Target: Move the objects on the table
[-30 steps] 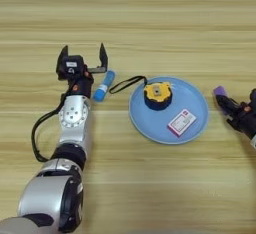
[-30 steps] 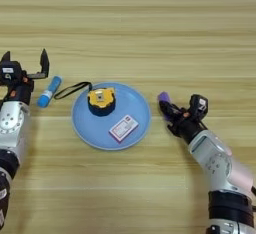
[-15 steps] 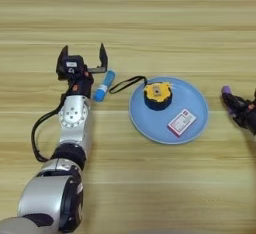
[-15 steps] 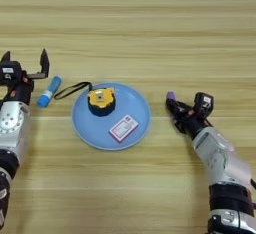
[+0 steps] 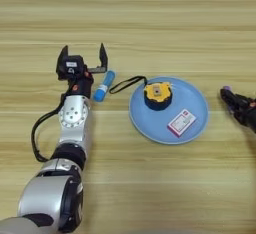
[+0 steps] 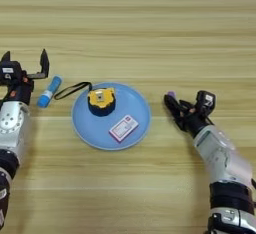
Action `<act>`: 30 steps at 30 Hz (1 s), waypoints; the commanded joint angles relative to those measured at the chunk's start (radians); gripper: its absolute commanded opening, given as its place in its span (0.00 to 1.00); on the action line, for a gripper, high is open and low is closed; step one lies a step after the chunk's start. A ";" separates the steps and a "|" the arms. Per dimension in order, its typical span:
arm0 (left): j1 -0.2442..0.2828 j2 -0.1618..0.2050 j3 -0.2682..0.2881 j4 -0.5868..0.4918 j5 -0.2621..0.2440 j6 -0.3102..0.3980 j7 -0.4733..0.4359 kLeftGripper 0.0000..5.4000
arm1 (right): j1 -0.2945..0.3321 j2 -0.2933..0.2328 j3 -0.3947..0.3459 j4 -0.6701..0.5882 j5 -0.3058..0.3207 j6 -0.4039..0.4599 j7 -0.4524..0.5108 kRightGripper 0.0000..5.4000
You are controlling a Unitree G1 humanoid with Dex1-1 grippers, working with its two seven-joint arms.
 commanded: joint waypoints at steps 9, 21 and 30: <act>-0.003 0.004 0.001 0.008 -0.001 0.011 -0.005 1.00 | 0.024 -0.015 -0.028 0.040 -0.010 0.022 -0.027 0.85; -0.003 0.004 0.001 0.006 -0.001 0.010 -0.005 1.00 | 0.040 -0.013 -0.007 -0.008 -0.032 -0.030 -0.017 0.99; -0.004 0.003 0.001 0.009 -0.001 0.010 -0.004 1.00 | 0.086 -0.027 0.071 -0.115 -0.170 -0.193 -0.033 0.99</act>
